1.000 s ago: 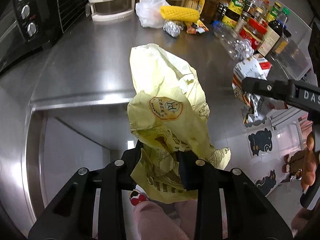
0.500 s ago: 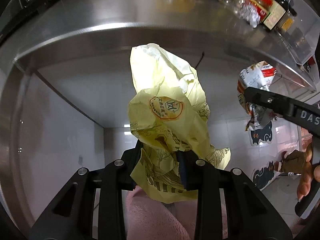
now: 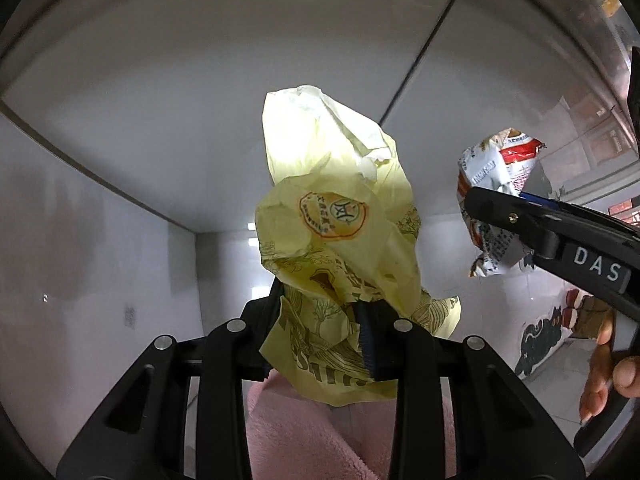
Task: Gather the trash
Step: 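Carry the yellow bag and snack wrapper over the floor bin and open both grippers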
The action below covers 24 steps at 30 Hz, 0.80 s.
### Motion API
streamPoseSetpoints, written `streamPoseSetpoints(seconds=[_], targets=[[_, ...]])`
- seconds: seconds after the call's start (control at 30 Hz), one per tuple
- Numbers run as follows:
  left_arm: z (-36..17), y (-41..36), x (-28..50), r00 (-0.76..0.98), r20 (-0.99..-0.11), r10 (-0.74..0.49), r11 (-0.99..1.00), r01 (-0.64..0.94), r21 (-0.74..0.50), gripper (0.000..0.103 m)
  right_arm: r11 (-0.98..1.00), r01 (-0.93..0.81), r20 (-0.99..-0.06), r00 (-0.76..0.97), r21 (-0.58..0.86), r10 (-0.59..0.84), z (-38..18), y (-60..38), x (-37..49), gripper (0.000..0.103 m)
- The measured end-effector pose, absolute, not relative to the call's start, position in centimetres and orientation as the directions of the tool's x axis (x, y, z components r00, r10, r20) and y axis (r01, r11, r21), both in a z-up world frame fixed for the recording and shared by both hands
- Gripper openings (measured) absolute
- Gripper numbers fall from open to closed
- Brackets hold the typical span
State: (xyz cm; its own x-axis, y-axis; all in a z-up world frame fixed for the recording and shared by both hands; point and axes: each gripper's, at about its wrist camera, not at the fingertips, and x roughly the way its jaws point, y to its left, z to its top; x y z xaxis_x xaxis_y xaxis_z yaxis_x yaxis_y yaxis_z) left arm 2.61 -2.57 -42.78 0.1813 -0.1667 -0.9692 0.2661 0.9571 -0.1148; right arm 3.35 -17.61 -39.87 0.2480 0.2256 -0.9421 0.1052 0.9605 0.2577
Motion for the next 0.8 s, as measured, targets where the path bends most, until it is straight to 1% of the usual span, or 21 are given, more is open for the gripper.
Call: streamPoseSetpoints(seconds=[0.2, 0.33, 0.57, 0.6, 0.63, 0.67, 0.7, 0.77, 0.8], targets=[[-44.8, -3.2, 3.8, 0.133, -0.978, -0.161, 0.958, 0.261, -0.122, 0.034, 0.957, 0.132, -0.953, 0.2, 0.259, 0.23, -42.3, -17.4, 4.4, 0.041], [-45.2, -3.4, 4.3, 0.116, -0.979, -0.165, 0.956, 0.261, -0.13, 0.036, 0.954, 0.135, -0.952, 0.189, 0.268, 0.241, -42.7, -17.2, 4.9, 0.044], [-45.4, -3.1, 4.5, 0.099, -0.982, -0.16, 0.956, 0.262, -0.13, 0.042, 0.946, 0.15, -0.948, 0.185, 0.287, 0.259, -42.6, -17.5, 6.0, 0.057], [-45.3, -3.0, 4.7, 0.099, -0.982, -0.158, 0.957, 0.261, -0.128, 0.044, 0.946, 0.153, -0.948, 0.187, 0.286, 0.257, -42.6, -18.1, 5.7, 0.058], [-45.3, -3.0, 4.7, 0.1, -0.983, -0.156, 0.957, 0.26, -0.126, 0.047, 0.946, 0.155, -0.948, 0.188, 0.285, 0.255, -42.4, -18.0, 5.5, 0.062], [-45.1, -2.8, 4.7, 0.101, -0.983, -0.156, 0.958, 0.257, -0.125, 0.048, 0.945, 0.157, -0.948, 0.188, 0.286, 0.255, -42.4, -18.3, 5.6, 0.064], [-45.1, -3.0, 4.8, 0.102, -0.983, -0.155, 0.959, 0.256, -0.125, 0.051, 0.945, 0.159, -0.948, 0.19, 0.285, 0.254, -42.3, -18.4, 5.7, 0.065], [-44.7, -2.6, 4.8, 0.108, -0.982, -0.156, 0.959, 0.255, -0.124, 0.056, 0.945, 0.163, -0.949, 0.191, 0.283, 0.251, -42.1, -18.4, 5.8, 0.072], [-44.5, -2.6, 4.7, 0.113, -0.982, -0.152, 0.96, 0.255, -0.119, 0.059, 0.946, 0.165, -0.949, 0.195, 0.279, 0.246, -42.0, -18.6, 5.7, 0.073]])
